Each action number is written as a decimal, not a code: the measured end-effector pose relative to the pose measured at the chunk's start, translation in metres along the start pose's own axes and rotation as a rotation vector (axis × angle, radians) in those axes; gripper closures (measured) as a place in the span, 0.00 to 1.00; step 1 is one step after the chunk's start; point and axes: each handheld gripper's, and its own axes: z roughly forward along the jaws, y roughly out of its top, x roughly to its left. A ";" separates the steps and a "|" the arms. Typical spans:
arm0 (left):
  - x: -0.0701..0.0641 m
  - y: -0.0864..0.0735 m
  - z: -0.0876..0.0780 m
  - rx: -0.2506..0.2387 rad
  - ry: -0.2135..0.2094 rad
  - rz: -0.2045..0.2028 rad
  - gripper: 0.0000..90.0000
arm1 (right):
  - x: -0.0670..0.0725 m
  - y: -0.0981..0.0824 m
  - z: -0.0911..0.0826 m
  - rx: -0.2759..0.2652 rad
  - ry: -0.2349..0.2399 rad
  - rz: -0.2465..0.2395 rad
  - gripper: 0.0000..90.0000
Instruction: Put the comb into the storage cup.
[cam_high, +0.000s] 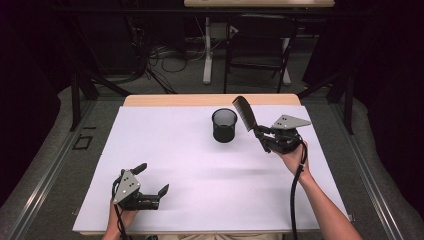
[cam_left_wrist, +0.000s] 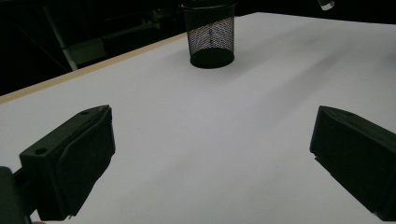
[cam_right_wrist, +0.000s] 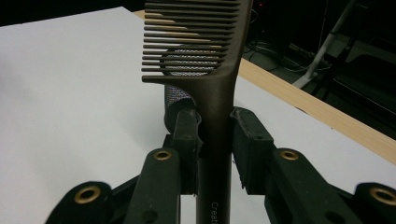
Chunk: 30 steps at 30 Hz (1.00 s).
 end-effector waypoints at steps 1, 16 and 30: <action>0.000 0.000 0.000 0.000 0.001 -0.001 0.00 | 0.000 0.001 0.000 -0.001 0.000 0.002 0.81; 0.001 0.000 0.000 0.000 0.002 0.001 0.00 | -0.005 0.014 0.010 -0.009 -0.004 0.007 0.81; 0.001 0.000 0.000 0.001 0.003 0.001 0.00 | -0.006 0.026 0.019 -0.016 -0.003 0.006 0.81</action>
